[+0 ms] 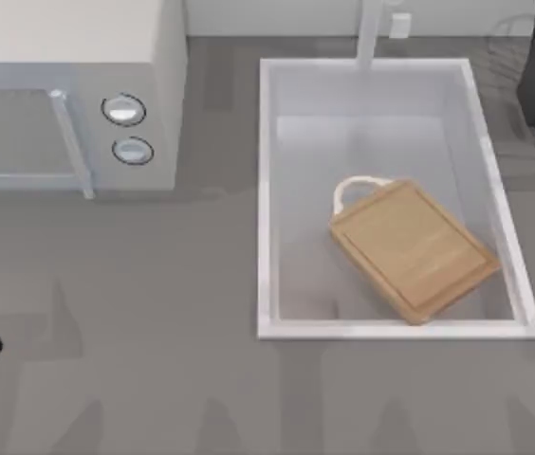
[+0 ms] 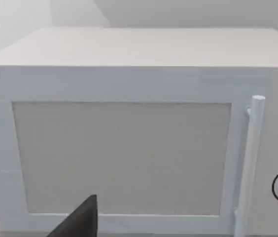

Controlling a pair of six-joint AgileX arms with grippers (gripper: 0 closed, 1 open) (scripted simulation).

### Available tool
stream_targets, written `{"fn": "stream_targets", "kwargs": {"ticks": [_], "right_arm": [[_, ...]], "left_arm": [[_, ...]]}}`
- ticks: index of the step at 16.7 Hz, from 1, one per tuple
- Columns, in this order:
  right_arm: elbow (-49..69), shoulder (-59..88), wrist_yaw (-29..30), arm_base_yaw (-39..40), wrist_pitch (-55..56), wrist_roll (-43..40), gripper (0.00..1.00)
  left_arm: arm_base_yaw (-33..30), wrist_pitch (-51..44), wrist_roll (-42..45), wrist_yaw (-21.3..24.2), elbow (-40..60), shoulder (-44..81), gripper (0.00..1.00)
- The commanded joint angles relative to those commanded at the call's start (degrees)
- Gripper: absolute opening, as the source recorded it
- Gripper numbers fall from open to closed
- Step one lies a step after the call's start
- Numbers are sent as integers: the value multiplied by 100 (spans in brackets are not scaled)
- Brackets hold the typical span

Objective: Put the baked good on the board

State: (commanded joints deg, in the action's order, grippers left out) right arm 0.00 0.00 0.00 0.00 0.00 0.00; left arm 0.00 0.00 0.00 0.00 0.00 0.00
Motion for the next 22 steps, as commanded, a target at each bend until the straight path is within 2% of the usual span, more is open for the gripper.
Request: {"fn": "stream_targets", "kwargs": {"ticks": [4, 8, 22], "right_arm": [[168, 177, 8, -14, -119, 7, 100], [1080, 1261, 19, -55, -794, 46, 100], [5996, 8818, -21, -220, -4807, 323, 100]], "left_arm": [[0, 0, 0, 0, 0, 0, 100], [0, 0, 0, 0, 0, 0, 100], [0, 0, 0, 0, 0, 0, 100]]}}
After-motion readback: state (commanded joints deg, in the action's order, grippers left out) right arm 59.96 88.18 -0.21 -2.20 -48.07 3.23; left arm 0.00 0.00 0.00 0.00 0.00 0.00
